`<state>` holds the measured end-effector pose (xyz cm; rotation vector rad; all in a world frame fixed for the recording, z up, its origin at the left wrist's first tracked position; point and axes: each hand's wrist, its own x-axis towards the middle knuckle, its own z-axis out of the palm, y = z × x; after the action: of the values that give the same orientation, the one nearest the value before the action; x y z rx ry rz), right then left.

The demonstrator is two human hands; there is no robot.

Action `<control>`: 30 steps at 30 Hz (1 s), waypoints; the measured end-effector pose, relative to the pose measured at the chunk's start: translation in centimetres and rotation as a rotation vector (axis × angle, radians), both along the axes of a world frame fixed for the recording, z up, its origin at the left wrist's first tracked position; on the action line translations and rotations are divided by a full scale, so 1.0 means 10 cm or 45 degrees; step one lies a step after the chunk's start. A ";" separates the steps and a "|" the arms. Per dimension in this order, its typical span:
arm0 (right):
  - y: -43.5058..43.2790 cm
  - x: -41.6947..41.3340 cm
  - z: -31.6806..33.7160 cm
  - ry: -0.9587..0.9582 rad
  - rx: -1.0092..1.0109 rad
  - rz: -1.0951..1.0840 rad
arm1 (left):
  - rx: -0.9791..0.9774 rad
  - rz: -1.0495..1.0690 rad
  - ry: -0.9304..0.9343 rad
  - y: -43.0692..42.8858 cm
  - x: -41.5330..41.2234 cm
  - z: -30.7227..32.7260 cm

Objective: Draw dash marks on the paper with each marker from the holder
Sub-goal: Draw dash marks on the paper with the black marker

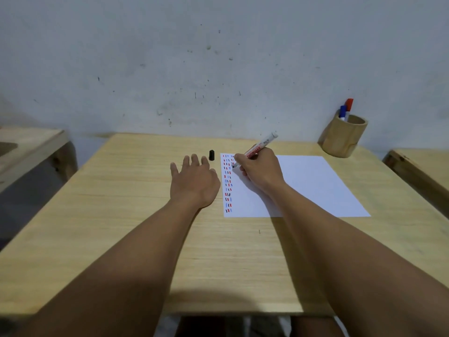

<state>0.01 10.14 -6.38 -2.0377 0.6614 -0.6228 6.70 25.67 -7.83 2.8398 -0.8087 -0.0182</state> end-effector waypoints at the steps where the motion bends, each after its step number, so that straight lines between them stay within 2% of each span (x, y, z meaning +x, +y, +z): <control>1: 0.00 0.00 -0.01 0.004 -0.011 0.007 | 0.002 -0.003 0.000 0.00 0.00 0.00; 17: 0.00 0.02 -0.02 0.047 -0.065 0.017 | 0.002 -0.007 0.006 0.00 0.01 0.00; 24: 0.01 0.01 0.00 0.068 -0.032 0.007 | -0.013 -0.010 0.016 0.01 -0.01 0.01; 30: -0.02 -0.02 0.03 -0.032 0.104 -0.033 | -0.110 0.021 0.030 0.00 0.01 0.01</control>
<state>-0.15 9.97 -6.12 -1.9456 0.6885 -0.6257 6.75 25.66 -7.73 2.7598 -0.7622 -0.0140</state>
